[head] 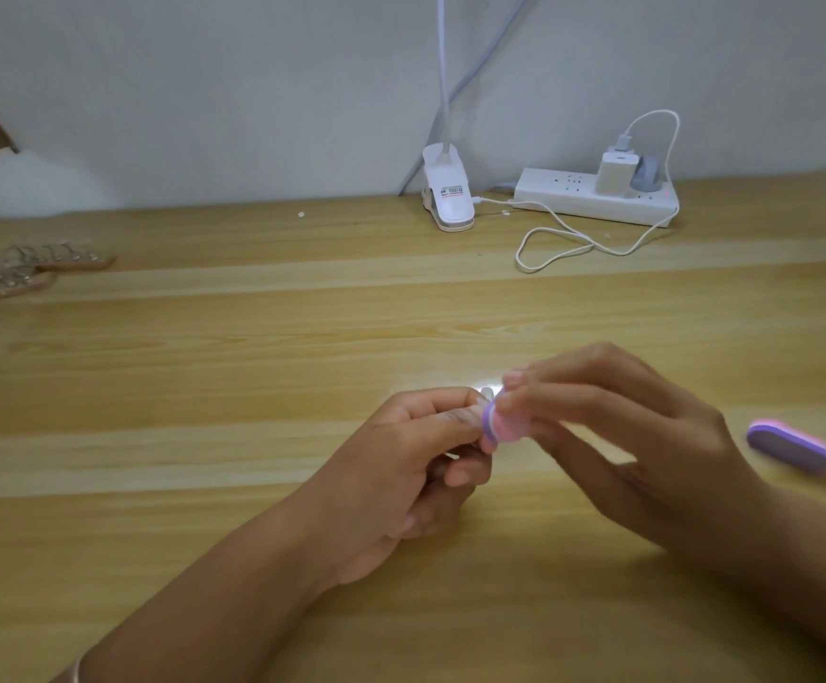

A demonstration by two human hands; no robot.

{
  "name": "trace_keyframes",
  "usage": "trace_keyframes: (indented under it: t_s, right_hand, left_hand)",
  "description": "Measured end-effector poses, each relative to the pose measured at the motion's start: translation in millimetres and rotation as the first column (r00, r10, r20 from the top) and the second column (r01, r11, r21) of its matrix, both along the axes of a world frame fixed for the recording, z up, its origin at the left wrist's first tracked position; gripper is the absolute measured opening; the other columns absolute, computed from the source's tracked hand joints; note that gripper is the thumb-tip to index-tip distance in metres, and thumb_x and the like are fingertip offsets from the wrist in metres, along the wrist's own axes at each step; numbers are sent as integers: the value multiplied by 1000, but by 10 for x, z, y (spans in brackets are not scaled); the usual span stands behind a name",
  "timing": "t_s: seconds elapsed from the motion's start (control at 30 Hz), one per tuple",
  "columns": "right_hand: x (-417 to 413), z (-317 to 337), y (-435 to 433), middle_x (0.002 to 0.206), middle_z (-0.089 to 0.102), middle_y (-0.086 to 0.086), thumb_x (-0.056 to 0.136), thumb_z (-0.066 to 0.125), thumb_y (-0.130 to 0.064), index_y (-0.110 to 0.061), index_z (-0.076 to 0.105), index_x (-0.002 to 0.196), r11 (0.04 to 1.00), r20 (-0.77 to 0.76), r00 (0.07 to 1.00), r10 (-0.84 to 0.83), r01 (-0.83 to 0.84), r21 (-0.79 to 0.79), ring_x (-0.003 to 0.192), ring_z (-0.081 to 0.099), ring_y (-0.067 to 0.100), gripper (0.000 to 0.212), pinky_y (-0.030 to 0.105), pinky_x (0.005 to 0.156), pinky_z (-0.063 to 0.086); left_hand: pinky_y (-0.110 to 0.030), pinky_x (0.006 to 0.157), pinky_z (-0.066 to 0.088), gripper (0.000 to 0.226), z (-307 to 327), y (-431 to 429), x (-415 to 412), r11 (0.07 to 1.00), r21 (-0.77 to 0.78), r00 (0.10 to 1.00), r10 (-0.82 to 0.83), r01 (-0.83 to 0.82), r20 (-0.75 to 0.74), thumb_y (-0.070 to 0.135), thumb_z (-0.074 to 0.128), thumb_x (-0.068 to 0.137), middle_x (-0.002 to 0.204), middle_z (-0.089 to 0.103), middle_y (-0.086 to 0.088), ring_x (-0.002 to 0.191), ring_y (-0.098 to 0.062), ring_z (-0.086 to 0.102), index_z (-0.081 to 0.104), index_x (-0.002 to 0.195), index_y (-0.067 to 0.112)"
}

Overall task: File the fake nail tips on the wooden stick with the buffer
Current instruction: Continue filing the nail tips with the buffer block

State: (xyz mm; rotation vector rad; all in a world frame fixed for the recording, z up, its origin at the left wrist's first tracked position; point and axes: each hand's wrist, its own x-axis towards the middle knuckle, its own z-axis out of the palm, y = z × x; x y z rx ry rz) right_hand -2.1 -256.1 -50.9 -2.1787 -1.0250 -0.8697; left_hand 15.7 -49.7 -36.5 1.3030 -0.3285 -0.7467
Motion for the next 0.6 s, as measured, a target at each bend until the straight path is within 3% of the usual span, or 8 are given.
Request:
trace_keyframes:
  t_s: [0.23, 0.4, 0.5, 0.6]
  right_hand:
    - [-30, -30, 53, 103, 70, 11, 88, 67, 7, -2, 73, 106, 999, 18, 999, 35, -35, 9, 102, 67, 22, 21, 30, 92, 52]
    - [72, 43, -100, 99, 69, 8, 89, 68, 3, -3, 72, 104, 991, -51, 992, -112, 116, 70, 95, 70, 23, 17, 38, 84, 55]
    - [-28, 21, 16, 105, 69, 7, 93, 64, 0, -9, 71, 110, 998, -48, 999, -7, 10, 59, 102, 68, 18, 20, 29, 90, 53]
    - [-2, 22, -25, 105, 69, 8, 93, 61, 0, -3, 73, 109, 1000, -27, 1000, 3, -3, -8, 103, 67, 19, 20, 30, 90, 53]
  left_hand:
    - [-17, 33, 9, 19, 6, -4, -5, 1000, 2, 1000, -8, 8, -3, 27, 51, 89, 57, 36, 1, 32, -4, 19, 56, 72, 20]
    - [-13, 32, 15, 22, 5, 9, 11, 1000, 2, 1000, -22, 22, 15, 26, 49, 95, 59, 39, 1, 32, -4, 20, 56, 76, 17]
    - [-12, 32, 18, 24, 8, 4, -6, 1000, 11, 998, -3, 2, 60, 28, 52, 98, 59, 39, 1, 32, -3, 23, 58, 78, 16]
    - [-12, 32, 19, 29, 9, 9, -10, 1000, 6, 998, 1, -1, 67, 28, 50, 99, 58, 37, 2, 32, -3, 23, 58, 74, 19]
